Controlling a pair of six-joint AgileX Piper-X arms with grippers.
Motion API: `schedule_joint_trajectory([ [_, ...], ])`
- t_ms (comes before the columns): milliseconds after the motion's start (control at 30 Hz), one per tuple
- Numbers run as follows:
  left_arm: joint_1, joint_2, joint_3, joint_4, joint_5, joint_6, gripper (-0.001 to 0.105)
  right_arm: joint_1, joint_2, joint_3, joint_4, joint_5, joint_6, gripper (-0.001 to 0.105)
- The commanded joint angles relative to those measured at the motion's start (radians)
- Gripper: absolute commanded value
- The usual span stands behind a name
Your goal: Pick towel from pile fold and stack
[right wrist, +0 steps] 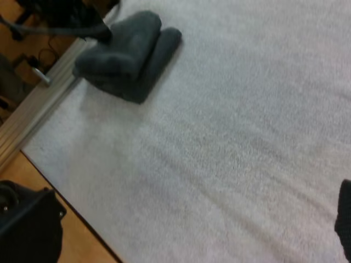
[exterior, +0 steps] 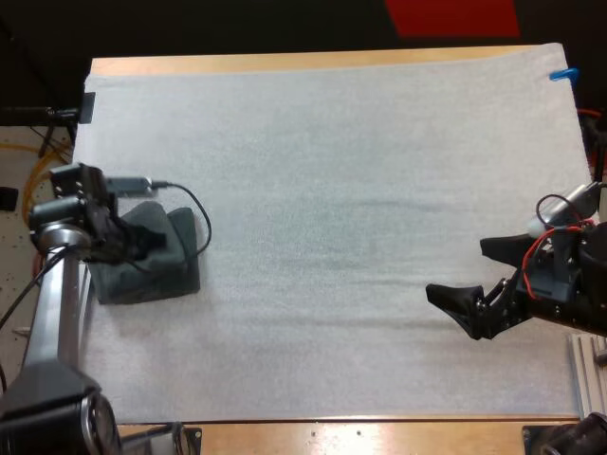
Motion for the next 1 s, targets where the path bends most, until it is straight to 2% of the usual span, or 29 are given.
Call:
schedule_joint_trajectory([
  [0,-0.004,0.014,0.018,-0.020,-0.017,-0.016,0.051,-0.002,-0.006,-0.008,-0.019,-0.020,-0.004,0.100],
  [100,-0.004,0.068,0.044,-0.023,-0.015,-0.017,0.051,-0.002,-0.006,-0.008,-0.025,-0.020,-0.004,0.100],
  [267,-0.004,0.102,0.035,0.022,-0.015,-0.017,0.051,-0.002,-0.006,-0.008,-0.029,-0.020,-0.004,0.100],
  [500,-0.010,-0.032,-0.056,0.041,-0.002,-0.017,0.051,-0.002,-0.006,-0.008,-0.029,-0.020,-0.004,0.100],
  [600,-0.028,-0.122,-0.098,0.028,0.045,-0.017,0.051,-0.002,-0.006,-0.008,-0.035,-0.020,-0.004,0.100],
  [700,-0.074,-0.202,-0.118,0.003,0.106,-0.017,0.051,-0.002,-0.006,-0.008,-0.063,-0.020,0.022,0.100],
  [833,-0.194,-0.291,-0.119,-0.003,0.121,-0.017,0.051,-0.002,-0.002,-0.008,-0.102,-0.014,0.080,0.100],
  [967,-0.334,-0.338,-0.119,-0.006,0.121,-0.017,0.051,-0.012,0.022,-0.008,-0.104,0.096,0.083,0.100],
])
